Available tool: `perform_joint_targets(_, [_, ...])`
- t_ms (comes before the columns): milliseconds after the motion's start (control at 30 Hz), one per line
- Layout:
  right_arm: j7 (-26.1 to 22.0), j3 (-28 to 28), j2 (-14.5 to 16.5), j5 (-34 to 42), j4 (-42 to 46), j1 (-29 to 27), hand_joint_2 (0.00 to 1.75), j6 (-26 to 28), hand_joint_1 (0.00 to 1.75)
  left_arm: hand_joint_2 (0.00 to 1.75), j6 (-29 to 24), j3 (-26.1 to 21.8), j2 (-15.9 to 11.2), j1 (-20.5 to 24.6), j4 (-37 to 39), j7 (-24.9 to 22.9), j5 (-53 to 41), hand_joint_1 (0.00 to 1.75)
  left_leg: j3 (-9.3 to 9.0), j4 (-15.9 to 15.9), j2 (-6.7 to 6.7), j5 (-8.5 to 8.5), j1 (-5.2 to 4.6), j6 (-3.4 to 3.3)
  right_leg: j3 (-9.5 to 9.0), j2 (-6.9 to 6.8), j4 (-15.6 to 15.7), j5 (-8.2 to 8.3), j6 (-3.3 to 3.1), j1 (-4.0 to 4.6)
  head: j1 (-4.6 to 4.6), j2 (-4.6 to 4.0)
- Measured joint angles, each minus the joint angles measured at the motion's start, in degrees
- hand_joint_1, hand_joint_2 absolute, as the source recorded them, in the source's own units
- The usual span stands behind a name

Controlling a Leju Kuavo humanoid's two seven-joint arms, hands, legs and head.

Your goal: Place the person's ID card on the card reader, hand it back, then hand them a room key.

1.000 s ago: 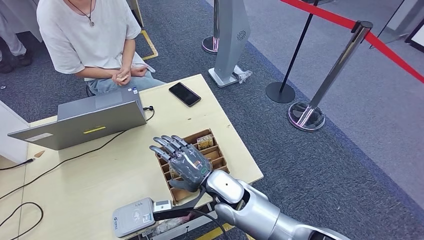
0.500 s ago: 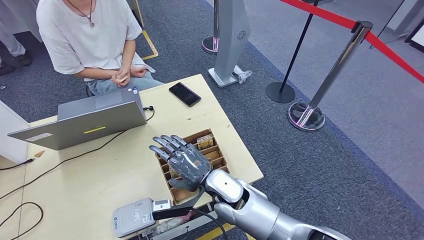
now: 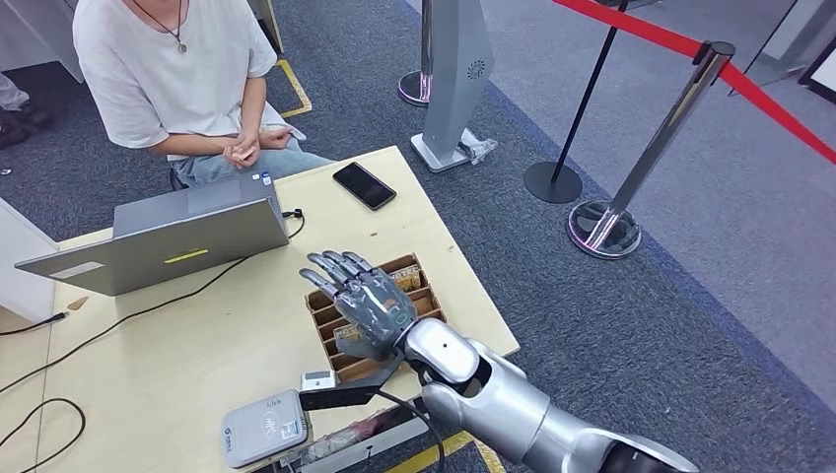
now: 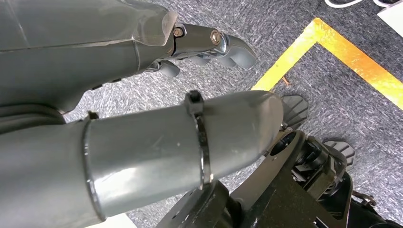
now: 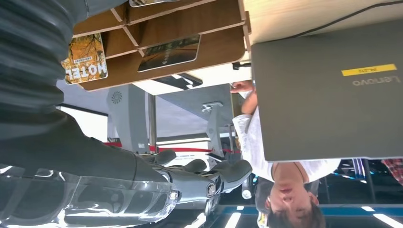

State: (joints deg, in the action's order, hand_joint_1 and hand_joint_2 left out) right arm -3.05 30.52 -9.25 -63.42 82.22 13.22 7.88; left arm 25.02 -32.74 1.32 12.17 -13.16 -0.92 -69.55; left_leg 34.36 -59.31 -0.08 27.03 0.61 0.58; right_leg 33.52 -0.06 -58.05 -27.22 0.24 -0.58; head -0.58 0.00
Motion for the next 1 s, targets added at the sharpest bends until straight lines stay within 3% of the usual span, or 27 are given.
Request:
perform_joint_targets(767, [1.70,-2.42,-0.02,-0.64,-4.46,2.65,1.75,-1.08,0.00,0.00,-0.99,0.00,-0.16,-1.09,0.00,0.40,2.50,0.00,0.01,0.00,-0.01,0.00,0.00,0.00,0.00,-0.01,0.00,0.00,0.00,0.00,-0.01,0.00])
perform_joint_targets(1000, [2.24,-2.83,-0.02,-1.45,-4.48,2.53,1.75,-1.63,0.34,0.00,-1.11,0.00,-0.22,-1.37,0.00,0.48,2.84,0.00,0.00,0.00,0.00,0.00,0.00,0.00,0.00,0.00,0.00,0.00,0.00,0.00,0.01,0.00])
